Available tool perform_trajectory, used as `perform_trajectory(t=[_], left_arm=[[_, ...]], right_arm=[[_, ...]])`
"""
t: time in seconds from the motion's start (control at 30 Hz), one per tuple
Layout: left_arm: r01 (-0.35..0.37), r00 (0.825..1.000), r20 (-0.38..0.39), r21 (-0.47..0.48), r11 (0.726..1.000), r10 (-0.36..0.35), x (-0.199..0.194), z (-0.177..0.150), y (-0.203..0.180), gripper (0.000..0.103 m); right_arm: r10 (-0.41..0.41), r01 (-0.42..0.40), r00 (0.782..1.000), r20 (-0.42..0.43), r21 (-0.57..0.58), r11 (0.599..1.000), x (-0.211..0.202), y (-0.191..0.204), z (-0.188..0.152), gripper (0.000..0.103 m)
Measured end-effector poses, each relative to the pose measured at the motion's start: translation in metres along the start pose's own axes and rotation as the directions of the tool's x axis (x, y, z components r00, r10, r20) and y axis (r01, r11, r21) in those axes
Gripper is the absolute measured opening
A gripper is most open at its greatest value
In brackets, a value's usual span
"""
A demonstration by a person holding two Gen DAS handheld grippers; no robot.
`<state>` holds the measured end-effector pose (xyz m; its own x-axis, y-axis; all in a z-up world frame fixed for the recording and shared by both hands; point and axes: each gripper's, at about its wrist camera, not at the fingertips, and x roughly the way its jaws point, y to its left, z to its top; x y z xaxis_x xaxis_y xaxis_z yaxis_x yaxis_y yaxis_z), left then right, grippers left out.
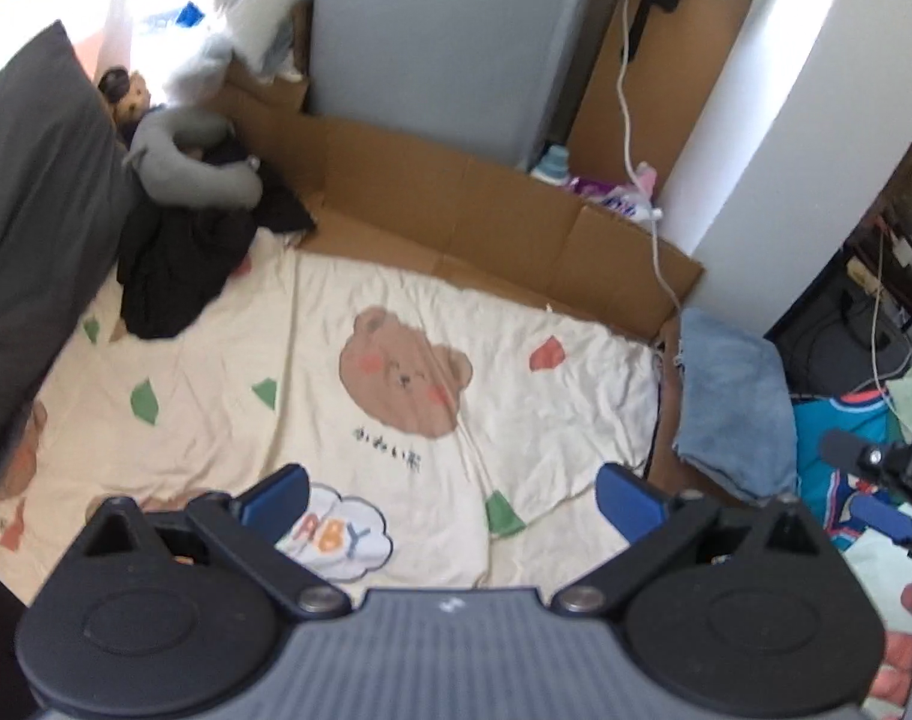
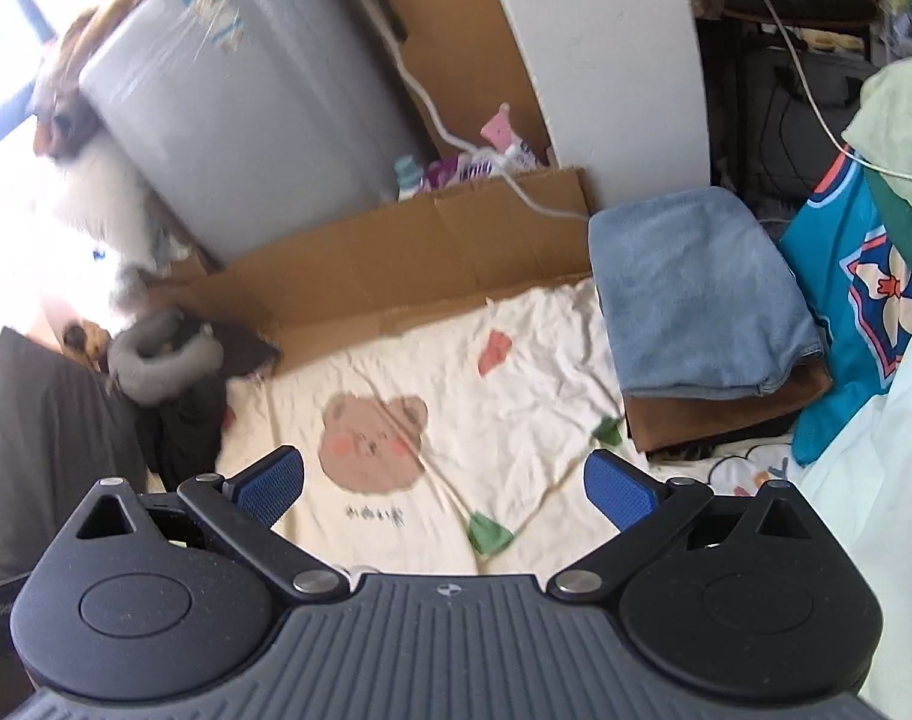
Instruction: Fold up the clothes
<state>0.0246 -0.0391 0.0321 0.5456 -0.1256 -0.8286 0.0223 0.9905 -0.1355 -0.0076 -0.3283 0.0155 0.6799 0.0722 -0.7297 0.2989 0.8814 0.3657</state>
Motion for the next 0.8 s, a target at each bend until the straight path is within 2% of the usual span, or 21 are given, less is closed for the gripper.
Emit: perform_trajectory(t=[0.13, 0.23, 0.47, 0.7, 0.8], left_arm=[[0.002, 1.000, -0.024, 0.023, 1.000, -0.001, 0.005, -0.016, 0.001, 0.103], [-0.007, 1.000, -0.012, 0.053, 0.999, 0.008, 0.007, -0.026, 0.000, 0.103], [-0.023, 1.000, -0.017, 0.088, 0.996, 0.025, 0.013, -0.043, 0.001, 0.103], [-0.036, 0.999, 0.008, 0.126, 0.991, 0.035, 0.010, -0.053, 0.003, 0.103], [-0.039, 0.999, 0.003, 0.116, 0.993, 0.039, 0.012, -0.055, 0.007, 0.103]], right_arm=[[0.000, -0.001, 1.000, -0.016, -0.052, 0.999, 0.003, 0.012, -0.013, 0.103], [0.012, -0.014, 1.000, -0.022, -0.096, 0.995, 0.003, 0.022, -0.020, 0.103], [-0.052, 0.044, 0.998, -0.028, -0.238, 0.970, 0.008, 0.042, -0.043, 0.103], [-0.075, 0.061, 0.997, -0.032, -0.304, 0.951, 0.009, 0.054, -0.074, 0.103], [-0.071, 0.051, 0.996, -0.053, -0.312, 0.949, 0.012, 0.056, -0.084, 0.103]])
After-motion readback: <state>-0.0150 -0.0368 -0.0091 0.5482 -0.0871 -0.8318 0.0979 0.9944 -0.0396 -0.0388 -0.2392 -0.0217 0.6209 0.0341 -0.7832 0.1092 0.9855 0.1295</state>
